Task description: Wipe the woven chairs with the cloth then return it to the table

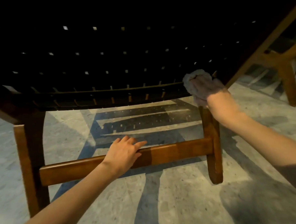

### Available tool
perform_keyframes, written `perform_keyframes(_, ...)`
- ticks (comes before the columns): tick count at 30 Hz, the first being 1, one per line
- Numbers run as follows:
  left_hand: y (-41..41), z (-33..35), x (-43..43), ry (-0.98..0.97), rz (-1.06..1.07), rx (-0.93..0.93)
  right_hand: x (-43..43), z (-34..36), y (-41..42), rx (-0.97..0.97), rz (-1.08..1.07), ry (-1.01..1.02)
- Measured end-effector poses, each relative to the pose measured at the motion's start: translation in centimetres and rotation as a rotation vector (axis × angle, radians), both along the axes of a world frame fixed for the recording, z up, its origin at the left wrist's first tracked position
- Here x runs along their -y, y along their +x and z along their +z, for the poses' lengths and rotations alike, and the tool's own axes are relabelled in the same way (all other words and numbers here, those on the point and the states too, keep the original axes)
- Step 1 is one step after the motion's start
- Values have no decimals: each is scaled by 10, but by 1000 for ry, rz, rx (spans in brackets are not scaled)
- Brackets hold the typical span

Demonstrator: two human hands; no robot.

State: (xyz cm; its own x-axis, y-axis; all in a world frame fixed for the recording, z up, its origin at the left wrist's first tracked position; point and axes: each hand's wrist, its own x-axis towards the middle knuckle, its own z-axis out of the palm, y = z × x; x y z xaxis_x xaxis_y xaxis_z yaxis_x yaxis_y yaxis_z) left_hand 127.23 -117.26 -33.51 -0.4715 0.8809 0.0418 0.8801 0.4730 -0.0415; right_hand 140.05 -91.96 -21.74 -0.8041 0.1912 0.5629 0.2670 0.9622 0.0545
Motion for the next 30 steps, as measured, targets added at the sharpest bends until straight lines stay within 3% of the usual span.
perform_keyframes(6, -2, -1, -4, -128, -11, -18, -24, -10, 0, -20, -102, -80)
perform_keyframes(11, -1, -1, 0, -174, 39, 0, -10, -20, -2, 5, -286, -329)
perform_keyframes(14, 4, -1, 2, -176, 50, 13, -5, -25, -8, -128, -233, -269)
perform_keyframes(24, 11, -1, -23, -2, 56, 53, 19, -62, 1, -321, -262, -434)
perform_keyframes(30, 12, -6, -67, 94, -57, 148, 28, -109, 31, -222, -226, -550)
